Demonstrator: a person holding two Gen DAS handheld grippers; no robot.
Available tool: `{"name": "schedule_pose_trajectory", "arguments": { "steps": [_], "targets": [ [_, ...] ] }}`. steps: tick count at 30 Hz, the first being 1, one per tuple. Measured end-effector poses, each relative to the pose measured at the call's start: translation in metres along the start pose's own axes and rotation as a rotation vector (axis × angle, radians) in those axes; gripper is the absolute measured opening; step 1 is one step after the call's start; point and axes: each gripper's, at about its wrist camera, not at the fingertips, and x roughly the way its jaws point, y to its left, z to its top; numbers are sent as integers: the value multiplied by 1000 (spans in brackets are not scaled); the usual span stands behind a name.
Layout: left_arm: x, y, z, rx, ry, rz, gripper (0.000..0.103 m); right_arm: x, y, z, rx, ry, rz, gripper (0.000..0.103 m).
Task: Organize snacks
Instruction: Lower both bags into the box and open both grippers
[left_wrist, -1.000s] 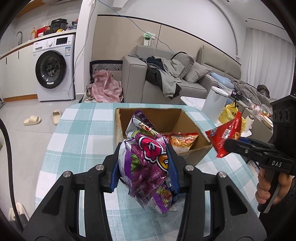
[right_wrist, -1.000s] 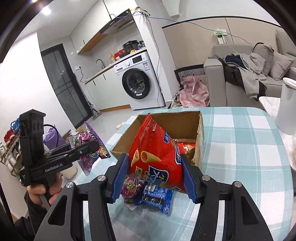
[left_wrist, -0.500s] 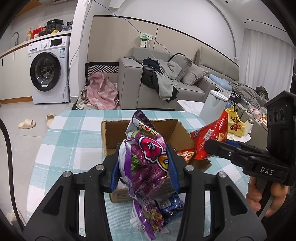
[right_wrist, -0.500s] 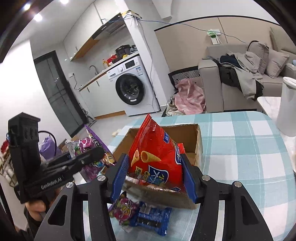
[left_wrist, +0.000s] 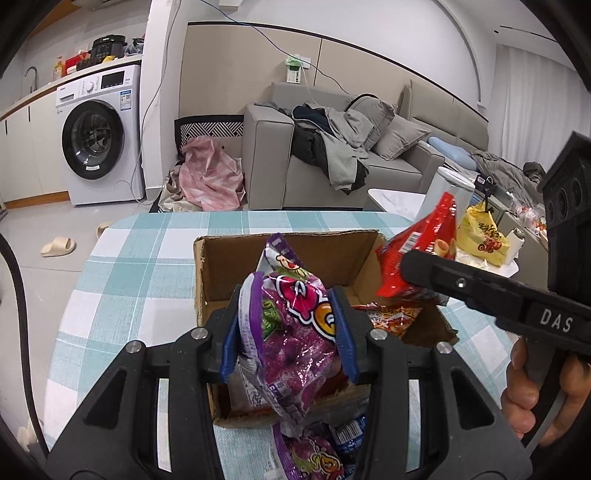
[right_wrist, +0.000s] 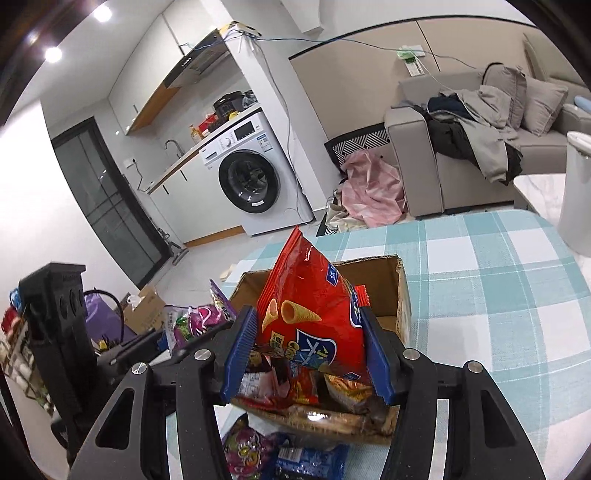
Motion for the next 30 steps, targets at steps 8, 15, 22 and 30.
{"name": "schedule_pose_trajectory", "arguments": {
  "steps": [8,15,22,30],
  "targets": [
    [16,0,-6,24,1,25,40,24,-6,5,18,7,-21,56],
    [32,8,-7,7,17,41,41,37,-12,5,24,23,-46,57],
    [25,6,-8,40,12,40,50,20,-10,8,-30,-10,-74,59],
    [-9,3,-19,46,-8,29,84,-9,-17,-5,-91,-6,-107,88]
  ]
}}
